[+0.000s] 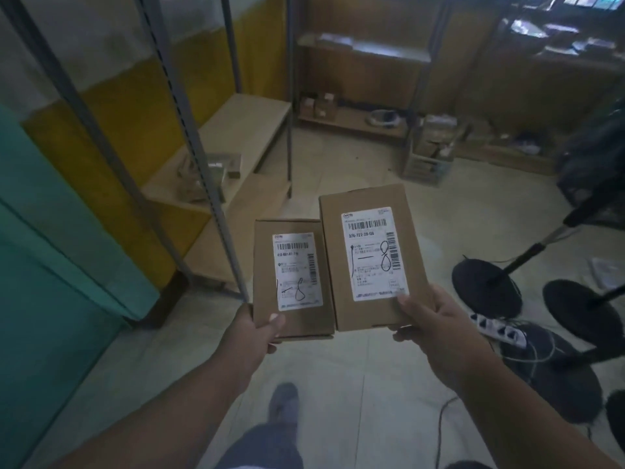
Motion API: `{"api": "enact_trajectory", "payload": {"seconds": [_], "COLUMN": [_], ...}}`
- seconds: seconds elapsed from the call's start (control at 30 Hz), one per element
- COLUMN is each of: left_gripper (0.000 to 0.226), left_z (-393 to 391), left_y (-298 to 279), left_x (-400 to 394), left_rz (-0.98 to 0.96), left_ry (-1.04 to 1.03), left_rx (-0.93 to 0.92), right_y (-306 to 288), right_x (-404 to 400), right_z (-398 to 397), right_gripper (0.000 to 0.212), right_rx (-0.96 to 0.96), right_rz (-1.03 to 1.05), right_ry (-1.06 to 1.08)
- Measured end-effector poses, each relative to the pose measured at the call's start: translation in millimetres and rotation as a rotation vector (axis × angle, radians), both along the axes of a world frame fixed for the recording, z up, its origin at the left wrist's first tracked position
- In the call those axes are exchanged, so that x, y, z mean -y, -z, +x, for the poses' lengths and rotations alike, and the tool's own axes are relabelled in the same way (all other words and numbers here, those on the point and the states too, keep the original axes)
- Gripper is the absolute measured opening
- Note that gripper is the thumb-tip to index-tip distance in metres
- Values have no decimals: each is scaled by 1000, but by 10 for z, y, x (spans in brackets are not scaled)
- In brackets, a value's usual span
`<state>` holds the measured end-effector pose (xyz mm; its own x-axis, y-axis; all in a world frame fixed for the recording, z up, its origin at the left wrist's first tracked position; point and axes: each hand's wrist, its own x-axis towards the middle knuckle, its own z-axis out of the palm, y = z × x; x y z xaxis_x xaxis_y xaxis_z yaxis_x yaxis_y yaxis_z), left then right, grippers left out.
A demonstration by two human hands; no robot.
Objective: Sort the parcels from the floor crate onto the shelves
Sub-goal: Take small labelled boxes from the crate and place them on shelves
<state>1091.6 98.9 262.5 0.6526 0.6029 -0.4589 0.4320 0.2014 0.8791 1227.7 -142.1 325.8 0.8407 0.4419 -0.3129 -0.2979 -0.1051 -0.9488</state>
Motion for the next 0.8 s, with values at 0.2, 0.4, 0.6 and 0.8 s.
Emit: {"api": "enact_trajectory", "payload": {"seconds": [0.2, 0.4, 0.6, 0.8], "left_gripper": [17, 15, 14, 10], "left_z": [1370, 2728, 3754, 4173], "left_y": [52, -7, 235, 278], "left_x": [-647, -878, -920, -901], "left_rz": [-10, -24, -48, -87], "left_ry": [45, 71, -93, -415], "left_rx": [-24, 5, 5, -75], "right_y": [71, -138, 188, 331], "right_x": [-592, -654, -968, -1613], "right_z": [1257, 2489, 3906, 5032], "right_gripper": [36, 34, 34, 19], "right_rx": [1, 63, 34, -24], "right_rz": [-12, -1, -16, -80], "right_ry": [14, 14, -100, -440]}}
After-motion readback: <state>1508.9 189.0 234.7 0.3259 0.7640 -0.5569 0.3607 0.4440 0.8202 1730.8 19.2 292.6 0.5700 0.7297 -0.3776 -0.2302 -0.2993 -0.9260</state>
